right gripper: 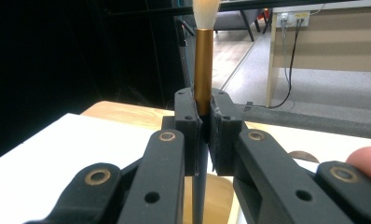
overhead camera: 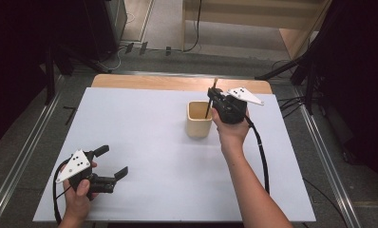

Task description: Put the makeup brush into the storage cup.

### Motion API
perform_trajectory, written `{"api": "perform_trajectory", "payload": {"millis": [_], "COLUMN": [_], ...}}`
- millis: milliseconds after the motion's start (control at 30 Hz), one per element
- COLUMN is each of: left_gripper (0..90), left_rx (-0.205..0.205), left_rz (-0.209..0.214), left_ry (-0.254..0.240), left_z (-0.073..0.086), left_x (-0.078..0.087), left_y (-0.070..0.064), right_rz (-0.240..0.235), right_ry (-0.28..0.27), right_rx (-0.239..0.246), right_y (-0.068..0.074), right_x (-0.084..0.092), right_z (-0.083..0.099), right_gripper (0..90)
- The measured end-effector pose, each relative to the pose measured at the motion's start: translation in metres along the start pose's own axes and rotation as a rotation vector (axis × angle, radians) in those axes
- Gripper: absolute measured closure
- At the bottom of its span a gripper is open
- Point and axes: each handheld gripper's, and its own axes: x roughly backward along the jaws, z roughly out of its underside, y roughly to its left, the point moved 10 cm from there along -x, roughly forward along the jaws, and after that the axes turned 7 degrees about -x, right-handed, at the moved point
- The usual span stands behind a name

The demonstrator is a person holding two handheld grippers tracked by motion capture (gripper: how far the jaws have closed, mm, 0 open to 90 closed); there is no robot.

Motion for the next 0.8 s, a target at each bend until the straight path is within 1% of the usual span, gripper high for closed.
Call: {"api": "perform_trajectory", "payload": {"millis": [233, 567, 700, 800], "left_gripper": [0.0, 0.0, 0.0, 0.0], "left_rx": [0.000, -0.004, -0.005, -0.004], "left_rz": [0.002, 0.003, 0.004, 0.004], "left_ry": [0.000, 0.003, 0.005, 0.004], "left_z": [0.000, 0.000, 0.001, 0.001], "left_x": [0.000, -0.001, -0.001, -0.001], "left_y": [0.000, -0.001, -0.001, -0.001], "right_rz": [0.005, 0.019, 0.028, 0.036], "right_ry": [0.018, 0.052, 0.063, 0.070], "right_rx": [-0.010, -0.002, 0.017, 0.013], "right_y": [-0.003, -0.009, -0.009, -0.010], "right_x": [-0.004, -0.009, -0.011, -0.012], "right_z": [0.013, 0.034, 0.041, 0.046], "right_gripper": [84.7, 84.7, 84.7, 84.7]}}
